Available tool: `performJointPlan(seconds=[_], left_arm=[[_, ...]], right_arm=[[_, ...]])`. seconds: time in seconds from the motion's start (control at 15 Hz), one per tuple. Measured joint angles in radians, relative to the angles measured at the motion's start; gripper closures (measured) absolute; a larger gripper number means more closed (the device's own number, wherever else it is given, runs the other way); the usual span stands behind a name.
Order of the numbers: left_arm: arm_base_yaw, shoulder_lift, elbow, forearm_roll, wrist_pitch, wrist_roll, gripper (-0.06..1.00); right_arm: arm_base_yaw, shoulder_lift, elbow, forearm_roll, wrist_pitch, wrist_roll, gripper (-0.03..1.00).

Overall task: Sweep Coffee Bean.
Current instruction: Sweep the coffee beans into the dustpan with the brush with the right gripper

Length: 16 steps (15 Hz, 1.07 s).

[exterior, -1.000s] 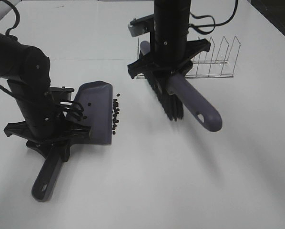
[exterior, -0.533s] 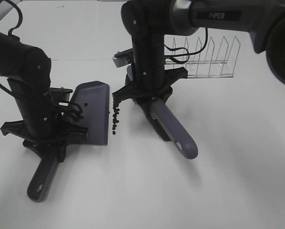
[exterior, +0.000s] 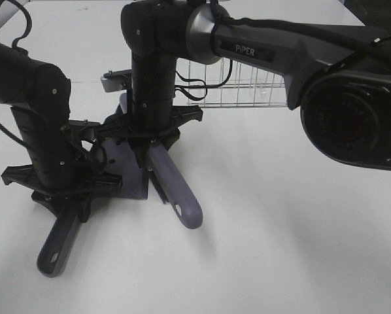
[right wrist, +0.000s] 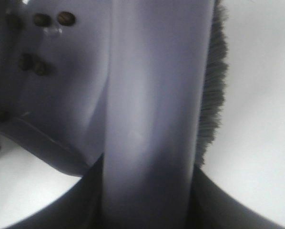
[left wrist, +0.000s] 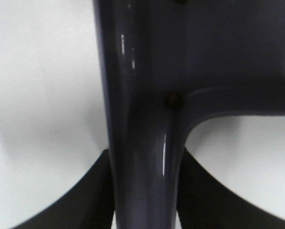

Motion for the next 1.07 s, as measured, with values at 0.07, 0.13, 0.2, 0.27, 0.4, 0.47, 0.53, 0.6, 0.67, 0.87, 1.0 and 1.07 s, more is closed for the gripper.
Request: performJointPlan(seconds=[0.07, 0.13, 0.2, 0.27, 0.4, 0.47, 0.53, 0.6, 0.67, 0.87, 1.0, 1.07], left_arm=[[0.0, 0.0, 0.0, 0.0, 0.0, 0.0, 0.59], [0.0, 0.0, 0.0, 0.0, 0.0, 0.001, 0.59], [0.0, 0.0, 0.0, 0.0, 0.0, 0.001, 0.59], [0.0, 0.0, 0.0, 0.0, 0.0, 0.001, 0.59], [0.0, 0.0, 0.0, 0.0, 0.0, 0.001, 0.59], [0.0, 0.0, 0.0, 0.0, 0.0, 0.001, 0.59], [0.0, 0.0, 0.0, 0.0, 0.0, 0.001, 0.59], [0.0, 0.0, -0.001, 0.0, 0.0, 0.001, 0.59], [0.0, 0.0, -0.001, 0.0, 0.0, 0.001, 0.59], [0.0, 0.0, -0.001, 0.0, 0.0, 0.001, 0.59], [0.0, 0.0, -0.001, 0.001, 0.0, 0.001, 0.59], [0.0, 0.0, -0.001, 0.011, 0.0, 0.001, 0.59]], right_arm=[[0.004, 0.0, -0.032, 0.011, 0.0, -0.001, 0.67], [0.006, -0.017, -0.063, 0.012, -0.005, -0.003, 0.67], [0.007, -0.037, -0.064, -0.025, -0.005, -0.004, 0.67], [0.008, -0.063, -0.065, -0.071, -0.004, -0.004, 0.67], [0.006, -0.126, -0.067, -0.163, -0.004, -0.004, 0.67], [0.003, -0.156, -0.067, -0.197, -0.003, -0.007, 0.67], [-0.001, -0.181, -0.067, -0.215, -0.003, -0.016, 0.67], [-0.011, -0.204, -0.067, -0.227, -0.003, -0.031, 0.67], [-0.023, -0.222, -0.067, -0.239, -0.002, -0.041, 0.67], [-0.067, -0.257, -0.044, -0.254, -0.003, -0.062, 0.67], [-0.101, -0.28, 0.041, -0.256, -0.004, -0.069, 0.67], [-0.114, -0.281, 0.093, -0.256, -0.005, -0.07, 0.67]])
